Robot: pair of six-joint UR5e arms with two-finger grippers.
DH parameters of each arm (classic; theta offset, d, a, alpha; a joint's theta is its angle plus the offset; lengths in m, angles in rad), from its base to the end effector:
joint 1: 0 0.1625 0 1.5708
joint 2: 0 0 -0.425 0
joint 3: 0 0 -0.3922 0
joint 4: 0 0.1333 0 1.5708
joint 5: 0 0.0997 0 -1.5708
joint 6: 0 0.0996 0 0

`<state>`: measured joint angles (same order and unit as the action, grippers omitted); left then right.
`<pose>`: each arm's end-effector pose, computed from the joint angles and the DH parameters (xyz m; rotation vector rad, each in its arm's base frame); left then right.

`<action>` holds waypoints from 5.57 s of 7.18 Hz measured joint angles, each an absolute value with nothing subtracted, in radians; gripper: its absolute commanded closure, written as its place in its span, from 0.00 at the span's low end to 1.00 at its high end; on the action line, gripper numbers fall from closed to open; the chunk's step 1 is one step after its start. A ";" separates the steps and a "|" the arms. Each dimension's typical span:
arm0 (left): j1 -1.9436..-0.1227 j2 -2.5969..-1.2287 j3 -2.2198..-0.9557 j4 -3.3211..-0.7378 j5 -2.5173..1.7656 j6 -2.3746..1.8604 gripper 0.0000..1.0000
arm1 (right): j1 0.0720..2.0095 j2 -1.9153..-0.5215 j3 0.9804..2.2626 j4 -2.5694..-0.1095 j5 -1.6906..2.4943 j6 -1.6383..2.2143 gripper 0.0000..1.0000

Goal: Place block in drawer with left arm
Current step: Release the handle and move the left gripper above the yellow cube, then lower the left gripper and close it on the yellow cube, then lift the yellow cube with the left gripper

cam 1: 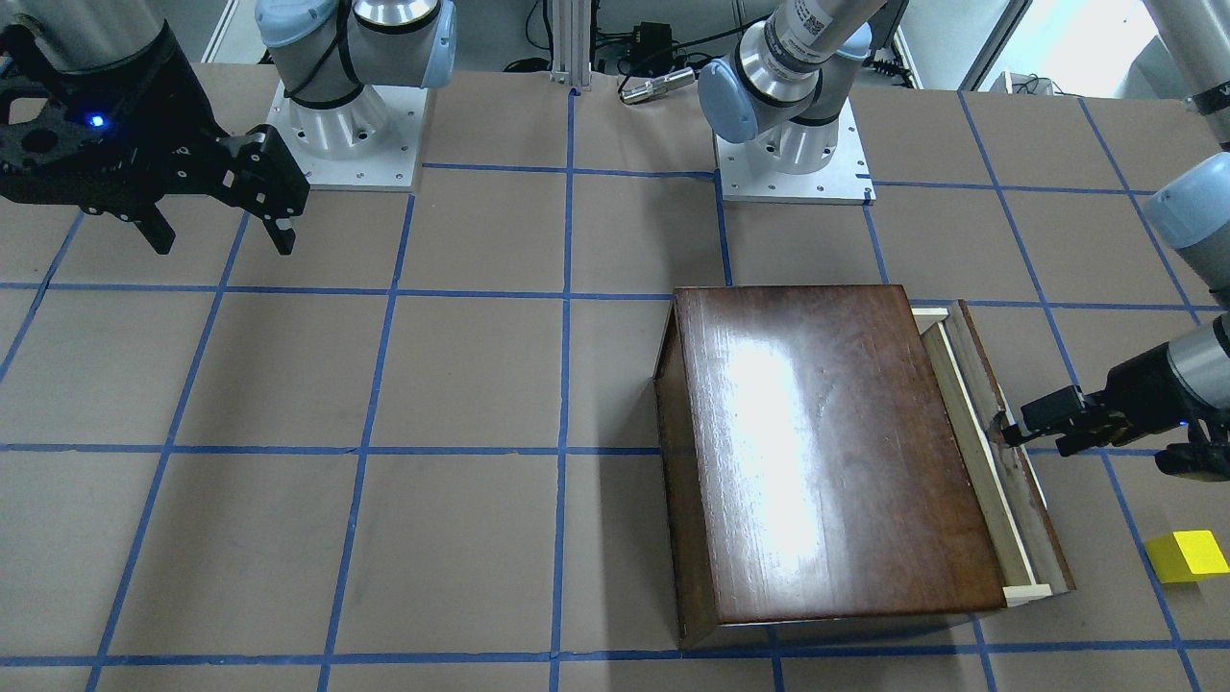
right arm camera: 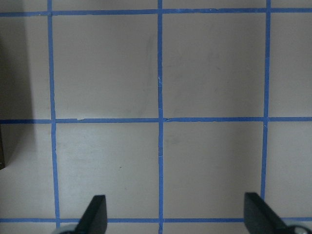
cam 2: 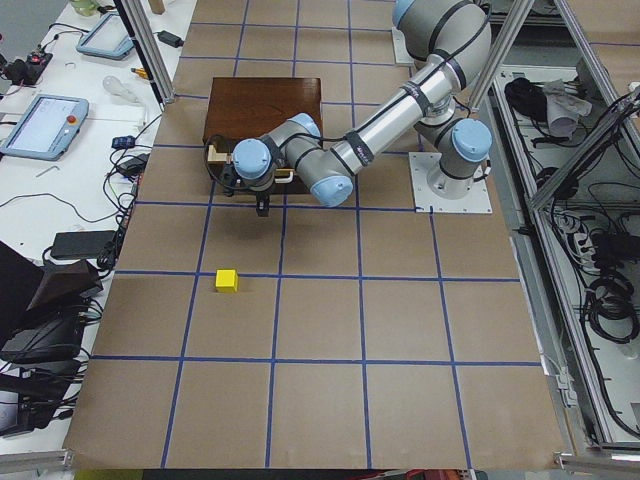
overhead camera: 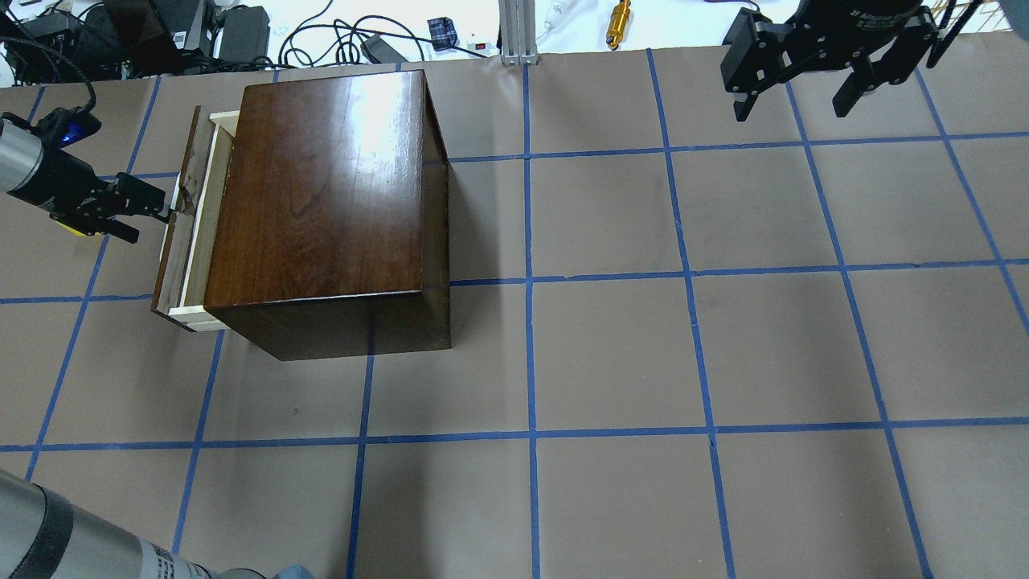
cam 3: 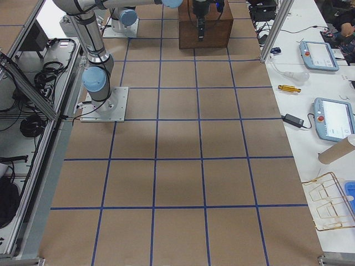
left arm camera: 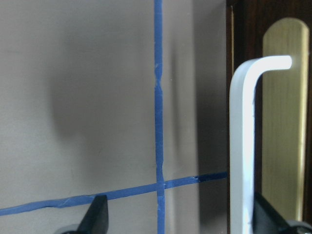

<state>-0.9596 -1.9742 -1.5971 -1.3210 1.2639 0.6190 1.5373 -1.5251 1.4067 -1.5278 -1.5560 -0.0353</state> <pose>0.2131 -0.5888 0.2787 0.0280 -2.7882 0.0434 0.1174 -0.5200 0.5416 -0.0037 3.1272 -0.1187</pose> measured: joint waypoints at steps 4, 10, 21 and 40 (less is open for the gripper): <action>-0.931 -1.973 -1.596 -1.322 1.263 0.633 0.00 | 1.539 -1.525 1.407 -1.528 -1.555 -0.035 0.00; -0.931 -1.938 -1.409 -1.489 1.355 0.668 0.00 | 1.538 -1.526 1.407 -1.528 -1.556 -0.035 0.00; -0.914 -2.296 -1.168 -1.232 1.595 1.832 0.03 | 1.539 -1.525 1.407 -1.528 -1.556 -0.035 0.00; -0.882 -2.429 -1.134 -1.163 1.499 2.152 0.73 | 1.538 -1.525 1.407 -1.528 -1.557 -0.035 0.00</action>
<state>-0.8821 -2.4291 -1.1336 -1.1633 1.4987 2.1521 1.5381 -1.5248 1.4067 -1.5278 -1.5567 -0.0353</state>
